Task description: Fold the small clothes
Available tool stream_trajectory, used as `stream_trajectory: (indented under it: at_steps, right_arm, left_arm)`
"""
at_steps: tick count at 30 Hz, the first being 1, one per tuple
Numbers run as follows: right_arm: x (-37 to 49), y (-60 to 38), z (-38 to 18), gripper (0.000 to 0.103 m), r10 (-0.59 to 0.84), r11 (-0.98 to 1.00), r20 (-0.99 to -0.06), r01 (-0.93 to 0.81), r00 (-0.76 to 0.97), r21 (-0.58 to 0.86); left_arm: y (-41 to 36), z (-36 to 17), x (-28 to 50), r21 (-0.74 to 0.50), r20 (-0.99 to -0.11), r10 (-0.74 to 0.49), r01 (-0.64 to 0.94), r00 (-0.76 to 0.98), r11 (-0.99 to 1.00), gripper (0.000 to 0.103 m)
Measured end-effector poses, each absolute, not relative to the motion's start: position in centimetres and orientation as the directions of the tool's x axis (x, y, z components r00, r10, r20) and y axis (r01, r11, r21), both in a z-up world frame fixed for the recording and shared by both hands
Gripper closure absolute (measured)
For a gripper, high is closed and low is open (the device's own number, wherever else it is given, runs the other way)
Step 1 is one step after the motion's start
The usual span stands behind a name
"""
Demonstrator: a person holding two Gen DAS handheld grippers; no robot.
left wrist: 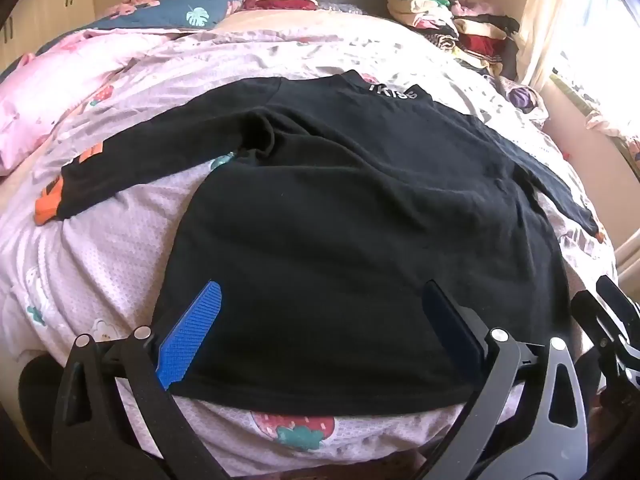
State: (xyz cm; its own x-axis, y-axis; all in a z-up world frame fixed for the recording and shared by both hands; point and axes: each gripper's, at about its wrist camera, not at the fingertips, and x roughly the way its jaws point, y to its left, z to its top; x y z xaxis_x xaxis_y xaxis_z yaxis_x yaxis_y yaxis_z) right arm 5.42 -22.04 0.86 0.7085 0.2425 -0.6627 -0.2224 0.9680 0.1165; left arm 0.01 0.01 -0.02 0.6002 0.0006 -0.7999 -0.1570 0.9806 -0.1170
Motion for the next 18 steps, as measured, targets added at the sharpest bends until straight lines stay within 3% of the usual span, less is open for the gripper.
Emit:
stream_trajectory:
  at_steps: [18]
  right_arm:
    - [4.96, -21.79, 0.86, 0.004, 0.249, 0.966, -0.666, -0.226, 0.703, 0.123]
  left_arm:
    - [0.08, 0.52, -0.17, -0.107, -0.791, 0.011, -0.156, 0.612, 0.982, 0.009]
